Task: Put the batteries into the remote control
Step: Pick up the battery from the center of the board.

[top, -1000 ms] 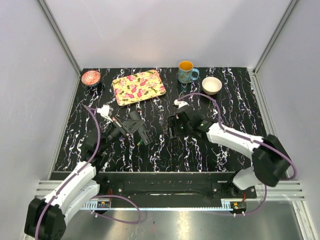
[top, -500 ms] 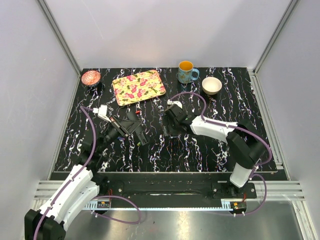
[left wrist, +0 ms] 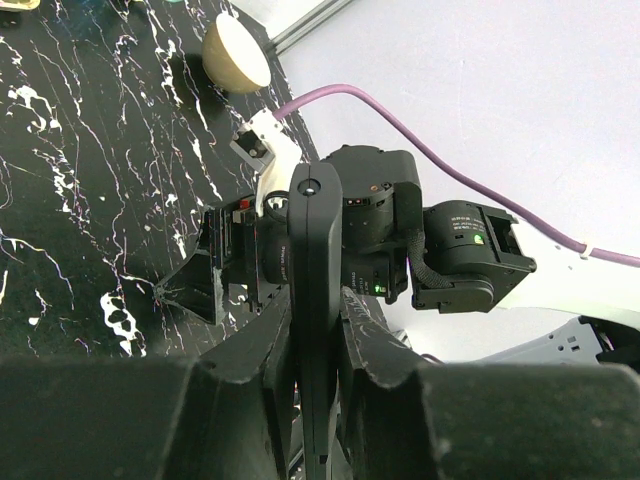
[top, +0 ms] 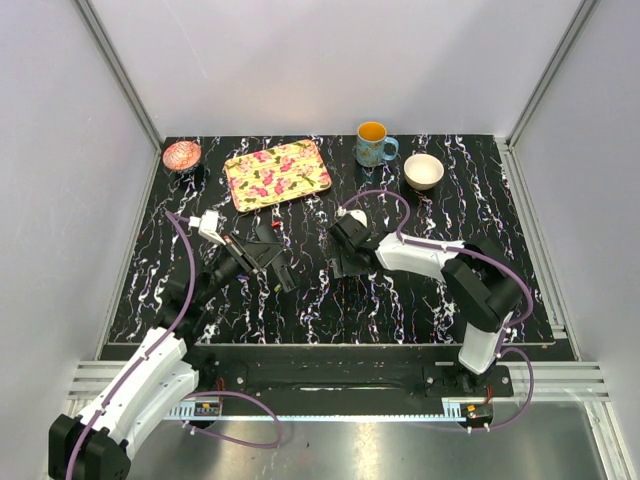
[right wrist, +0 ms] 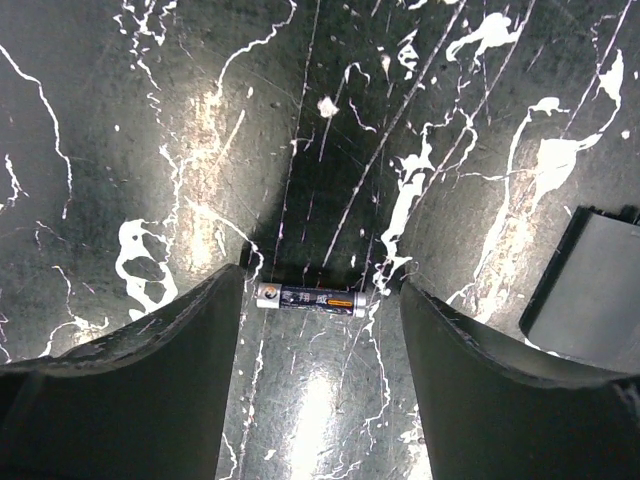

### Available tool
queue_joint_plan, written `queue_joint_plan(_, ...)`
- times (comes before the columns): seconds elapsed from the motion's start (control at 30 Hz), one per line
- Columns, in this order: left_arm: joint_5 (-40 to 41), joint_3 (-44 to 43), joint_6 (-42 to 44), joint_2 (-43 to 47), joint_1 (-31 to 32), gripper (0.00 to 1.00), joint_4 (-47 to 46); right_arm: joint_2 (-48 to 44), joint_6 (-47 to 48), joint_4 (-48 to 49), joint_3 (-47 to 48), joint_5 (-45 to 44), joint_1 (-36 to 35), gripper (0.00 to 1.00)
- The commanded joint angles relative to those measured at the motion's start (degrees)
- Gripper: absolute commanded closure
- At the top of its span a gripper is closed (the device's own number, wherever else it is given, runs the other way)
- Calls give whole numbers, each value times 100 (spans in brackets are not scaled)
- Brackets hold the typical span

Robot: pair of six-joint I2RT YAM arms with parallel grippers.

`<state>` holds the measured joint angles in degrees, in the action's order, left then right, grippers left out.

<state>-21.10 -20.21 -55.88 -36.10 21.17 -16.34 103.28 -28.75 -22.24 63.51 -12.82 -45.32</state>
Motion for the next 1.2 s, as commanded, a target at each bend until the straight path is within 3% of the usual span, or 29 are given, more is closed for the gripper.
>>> queue_joint_plan(0.0,80,-54,-55,50,19,100,-308,34,-253,9,-40,-124,-21,29)
queue_joint_plan(0.53,1,69,-160,-29,19,100,-502,34,-359,18,-277,-63,-29,48)
queue_joint_plan(0.6,-8,96,-178,-29,19,100,-519,8,-394,18,-303,-63,-21,46)
queue_joint_plan(0.67,-17,96,-195,-38,10,100,-528,-45,-421,9,-321,-72,-29,37)
queue_joint_plan(0.8,-43,96,-204,-82,19,100,-546,-98,-473,-35,-313,-63,-21,32)
queue_joint_plan(1.0,-43,96,-213,-99,19,100,-563,-203,-473,-140,-330,-1,-29,36)
queue_joint_plan(1.17,-61,131,-248,-117,10,100,-607,-168,-491,-202,-356,51,-29,45)
